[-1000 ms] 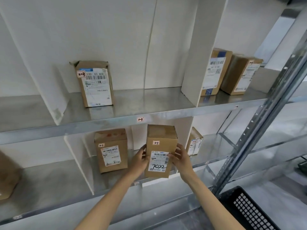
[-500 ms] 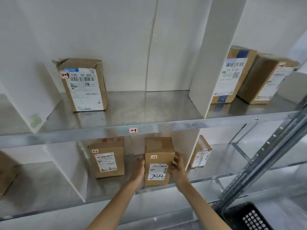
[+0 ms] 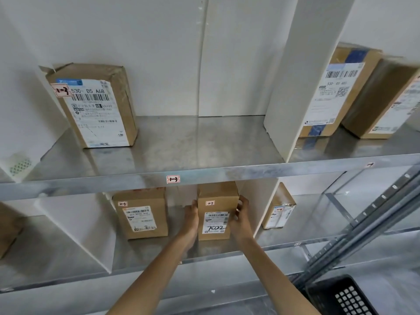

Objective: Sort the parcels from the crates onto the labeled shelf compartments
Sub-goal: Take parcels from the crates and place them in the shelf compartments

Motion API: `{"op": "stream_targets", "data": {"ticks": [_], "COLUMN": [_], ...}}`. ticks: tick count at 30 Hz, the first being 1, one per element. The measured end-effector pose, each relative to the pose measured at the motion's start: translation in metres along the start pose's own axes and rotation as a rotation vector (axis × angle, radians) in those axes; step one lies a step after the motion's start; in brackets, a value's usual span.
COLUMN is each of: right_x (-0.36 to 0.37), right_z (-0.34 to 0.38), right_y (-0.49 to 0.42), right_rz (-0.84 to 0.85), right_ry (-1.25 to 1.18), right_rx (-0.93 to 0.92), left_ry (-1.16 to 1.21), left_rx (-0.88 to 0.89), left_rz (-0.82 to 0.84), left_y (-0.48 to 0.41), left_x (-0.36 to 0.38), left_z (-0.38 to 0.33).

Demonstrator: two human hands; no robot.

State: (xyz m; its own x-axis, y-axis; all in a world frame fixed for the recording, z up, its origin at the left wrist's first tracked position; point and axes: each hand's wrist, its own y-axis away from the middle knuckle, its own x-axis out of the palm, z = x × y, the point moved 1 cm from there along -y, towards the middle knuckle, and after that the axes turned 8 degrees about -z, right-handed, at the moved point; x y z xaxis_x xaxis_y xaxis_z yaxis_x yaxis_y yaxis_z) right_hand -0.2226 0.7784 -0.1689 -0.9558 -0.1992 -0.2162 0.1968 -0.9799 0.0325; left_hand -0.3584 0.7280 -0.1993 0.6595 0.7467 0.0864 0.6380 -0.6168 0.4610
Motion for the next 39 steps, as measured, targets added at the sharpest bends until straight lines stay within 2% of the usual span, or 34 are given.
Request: {"op": "stream_targets", "data": {"ticks": [8, 18, 29, 32, 39], "right_x": [0.004, 0.003, 0.004, 0.003, 0.004], "right_z": [0.002, 0.002, -0.002, -0.004, -0.022], "right_y": [-0.020, -0.027, -0.002, 0.005, 0.017], "right_rz": [0.021, 0.036, 0.078, 0.067, 0.051], "right_ry": [0.041, 0.091, -0.088, -0.094, -0.056], "right_rx": [0.022, 0.034, 0.192, 0.210, 0.176], "left_ry": [-0.026, -0.014, -0.090, -0.087, -0.125], "left_rx": [-0.023, -0.025, 0.017, 0.016, 0.029], "left_rz": [-0.006, 0.017, -0.013, 0.008, -0.062], "left_y": [-0.034, -0.027, -0.007, 0.008, 0.021], "left_x": [0.012, 0.017, 0.015, 0.013, -0.001], "left_z": [0.005, -0.001, -0.012, -0.017, -0.010]}}
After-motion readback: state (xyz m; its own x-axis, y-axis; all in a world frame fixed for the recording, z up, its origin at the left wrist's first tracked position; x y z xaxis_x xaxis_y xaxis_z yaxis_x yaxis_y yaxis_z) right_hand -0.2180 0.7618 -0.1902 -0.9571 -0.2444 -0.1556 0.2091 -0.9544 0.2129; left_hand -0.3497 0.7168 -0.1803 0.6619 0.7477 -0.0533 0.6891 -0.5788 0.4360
